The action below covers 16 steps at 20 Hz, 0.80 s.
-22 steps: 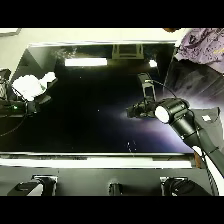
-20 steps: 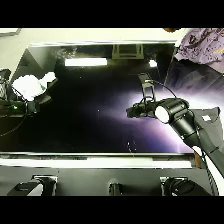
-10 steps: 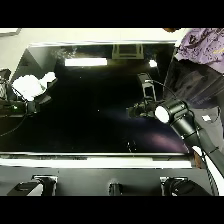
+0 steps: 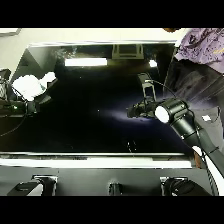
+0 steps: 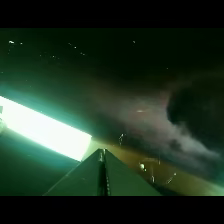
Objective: Fold the clothes and pants, and hang the long-sleeved shirts on hangers.
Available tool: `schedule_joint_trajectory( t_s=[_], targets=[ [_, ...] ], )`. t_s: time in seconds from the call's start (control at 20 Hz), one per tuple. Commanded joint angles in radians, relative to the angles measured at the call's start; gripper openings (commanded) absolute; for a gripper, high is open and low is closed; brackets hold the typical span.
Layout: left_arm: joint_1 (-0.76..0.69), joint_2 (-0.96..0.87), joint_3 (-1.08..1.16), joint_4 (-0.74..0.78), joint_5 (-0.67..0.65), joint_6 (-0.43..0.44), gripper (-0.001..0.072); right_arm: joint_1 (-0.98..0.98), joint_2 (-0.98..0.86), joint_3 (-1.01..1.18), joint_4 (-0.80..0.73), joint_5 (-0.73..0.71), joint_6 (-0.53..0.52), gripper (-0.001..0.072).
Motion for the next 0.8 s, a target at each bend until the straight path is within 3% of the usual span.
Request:
schedule_joint_trajectory(
  t_s=[0.0, 0.3, 0.35, 0.4, 0.45, 0.55, 0.75],
  targets=[
    [0.0, 0.001, 0.0, 0.0, 0.0, 0.0, 0.0018, 0.001, 0.0, 0.001, 0.0, 0.0, 0.0, 0.0037],
    [-0.001, 0.0, 0.0, -0.006, 0.014, 0.0, 0.0042, 0.001, 0.0, 0.001, 0.0, 0.0, 0.0, 0.0037],
    [0.0, -0.003, -0.003, 0.016, 0.05, -0.022, 0.0242, 0.001, 0.0, 0.001, 0.0, 0.0, 0.0, 0.0037],
    [0.0, -0.011, -0.002, 0.063, 0.084, -0.097, 0.0511, 0.001, 0.0, 0.001, 0.0, 0.0, 0.0, 0.0037],
    [0.008, -0.029, 0.004, 0.15, 0.137, -0.168, 0.0717, 0.001, 0.0, 0.001, 0.0, 0.0, 0.0, 0.0037],
    [0.088, -0.139, 0.094, 0.273, 0.232, -0.272, 0.0717, 0.001, 0.0, 0.001, 0.0, 0.0, 0.0, 0.0037],
    [0.271, -0.63, 0.513, 0.265, 0.272, -0.242, 0.072, 0.001, 0.0, 0.001, 0.0, 0.0, 0.0, 0.0037]
  ],
)
